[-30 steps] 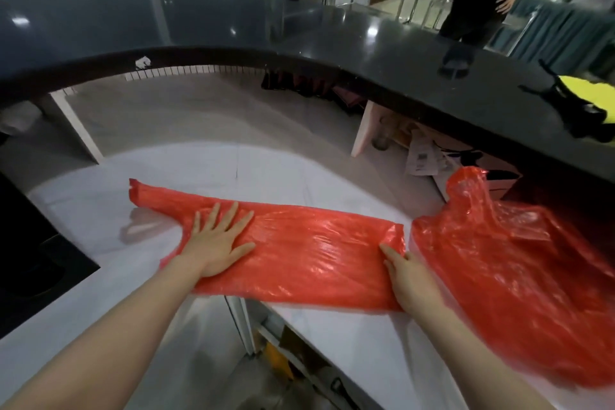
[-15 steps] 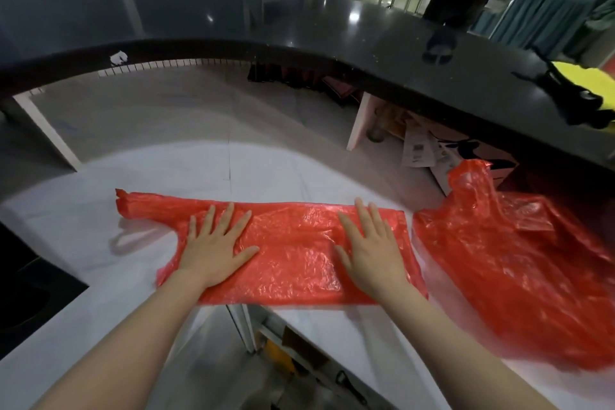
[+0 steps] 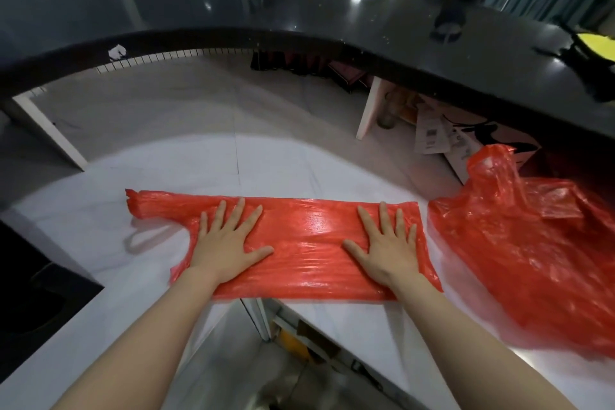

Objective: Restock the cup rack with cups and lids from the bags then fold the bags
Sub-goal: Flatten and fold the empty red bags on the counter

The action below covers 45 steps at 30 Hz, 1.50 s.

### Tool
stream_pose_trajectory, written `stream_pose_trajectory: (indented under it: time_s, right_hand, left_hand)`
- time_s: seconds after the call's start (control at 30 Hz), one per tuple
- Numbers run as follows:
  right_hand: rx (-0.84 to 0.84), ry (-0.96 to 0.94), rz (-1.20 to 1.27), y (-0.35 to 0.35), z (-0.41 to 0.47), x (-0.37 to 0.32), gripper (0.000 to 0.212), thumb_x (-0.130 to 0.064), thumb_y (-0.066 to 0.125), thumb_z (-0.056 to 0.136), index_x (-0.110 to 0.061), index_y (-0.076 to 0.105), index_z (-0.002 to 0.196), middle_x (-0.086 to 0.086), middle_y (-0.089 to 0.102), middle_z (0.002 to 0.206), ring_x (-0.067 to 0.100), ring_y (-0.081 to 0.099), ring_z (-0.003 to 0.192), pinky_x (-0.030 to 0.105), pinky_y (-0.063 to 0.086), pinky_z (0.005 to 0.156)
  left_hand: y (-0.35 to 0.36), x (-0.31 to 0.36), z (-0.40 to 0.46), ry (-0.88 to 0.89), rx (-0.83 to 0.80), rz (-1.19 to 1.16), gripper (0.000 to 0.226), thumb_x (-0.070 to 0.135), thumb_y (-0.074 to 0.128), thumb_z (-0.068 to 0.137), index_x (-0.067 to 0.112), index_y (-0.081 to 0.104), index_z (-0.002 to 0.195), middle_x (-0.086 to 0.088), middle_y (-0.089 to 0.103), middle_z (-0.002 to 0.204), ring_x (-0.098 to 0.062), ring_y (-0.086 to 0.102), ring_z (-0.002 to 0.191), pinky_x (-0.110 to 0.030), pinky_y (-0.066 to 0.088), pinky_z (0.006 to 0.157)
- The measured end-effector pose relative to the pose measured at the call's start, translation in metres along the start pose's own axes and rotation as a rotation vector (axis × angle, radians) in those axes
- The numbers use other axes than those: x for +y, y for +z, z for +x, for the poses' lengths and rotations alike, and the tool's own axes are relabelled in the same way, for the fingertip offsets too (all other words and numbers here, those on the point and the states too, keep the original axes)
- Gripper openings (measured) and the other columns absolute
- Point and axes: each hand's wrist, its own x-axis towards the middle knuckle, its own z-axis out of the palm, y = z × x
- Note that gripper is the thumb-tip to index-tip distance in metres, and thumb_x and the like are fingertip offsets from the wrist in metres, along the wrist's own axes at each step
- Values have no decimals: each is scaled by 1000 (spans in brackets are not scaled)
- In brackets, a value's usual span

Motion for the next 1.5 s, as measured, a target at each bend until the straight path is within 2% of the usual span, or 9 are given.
stream_pose_trajectory:
  time_s: [0.27, 0.43, 0.67, 0.8, 0.93, 1.17, 1.33, 1.43, 1.5]
  right_hand:
    - [-2, -10, 10, 1, -3, 7, 91, -93, 3, 67, -51, -8, 146, -4, -16, 160, 28, -19, 146, 52, -15, 114]
    - [8, -4, 0, 2, -14, 19, 90, -91, 6, 69, -49, -7, 147, -5, -12, 161, 24, -16, 147, 49, -10, 117]
    - [15, 27, -7, 2, -29, 35, 90, -90, 4, 68, -48, -5, 148, -5, -12, 161, 24, -16, 147, 48, -8, 117]
    - [18, 46, -8, 3, -36, 44, 89, -89, 5, 70, -47, -5, 148, -5, -11, 161, 24, -14, 147, 49, -6, 117]
    - [5, 83, 11, 2, -42, 46, 88, -88, 6, 72, -46, -6, 149, -3, -12, 161, 26, -15, 147, 51, -7, 116]
    - [57, 288, 157, 3, -49, -2, 85, -77, 16, 83, -31, 2, 153, 11, -8, 161, 37, -13, 145, 56, -10, 113]
    - [-15, 329, 304, 6, -61, -46, 86, -74, 17, 87, -24, -6, 153, 15, -19, 159, 37, -23, 143, 55, -17, 111]
    - [-53, 276, 394, 6, -72, -42, 82, -73, 20, 88, -29, -3, 153, 12, -20, 159, 33, -23, 144, 51, -15, 113]
    - [-26, 208, 298, 8, -82, -30, 77, -70, 24, 90, -33, 0, 153, 9, -15, 160, 32, -16, 146, 51, -6, 115]
  left_hand:
    - [-3, -4, -1, 32, -33, -16, 106, 95, 10, 58, 43, -13, 147, 9, -24, 154, -25, -19, 145, -51, -15, 113]
    - [-6, -20, -9, 96, 2, 31, 97, 89, 6, 69, 38, -7, 150, 2, -13, 159, -22, -11, 147, -42, -7, 117]
    - [-19, -50, -23, -213, -13, 116, 80, 78, 12, 82, 39, -4, 151, -12, -6, 160, -38, -3, 146, -50, -3, 117]
    - [-27, -29, -30, -285, 61, 18, 78, 74, 18, 86, 35, -1, 152, -13, -8, 160, -41, -4, 145, -53, -1, 116]
    - [-28, 9, -41, -134, 137, -65, 75, 67, 24, 91, 33, -4, 152, -10, -14, 159, -31, -13, 146, -48, -6, 117]
    - [-15, 93, -69, 11, 10, -194, 74, 63, 29, 93, 37, -12, 149, -5, -21, 156, -24, -27, 139, -42, -12, 114]
    - [10, 131, -74, -32, -111, -269, 69, 69, 15, 91, 43, -21, 143, -3, -23, 155, -26, -27, 139, -43, -14, 110]
    - [16, 112, -75, -11, -121, -105, 72, 78, 2, 80, 46, -30, 136, -2, -32, 150, -24, -32, 137, -48, -18, 110]
    - [15, 99, -75, 49, -130, -20, 80, 84, -5, 69, 46, -32, 135, 0, -36, 148, -23, -32, 137, -50, -17, 111]
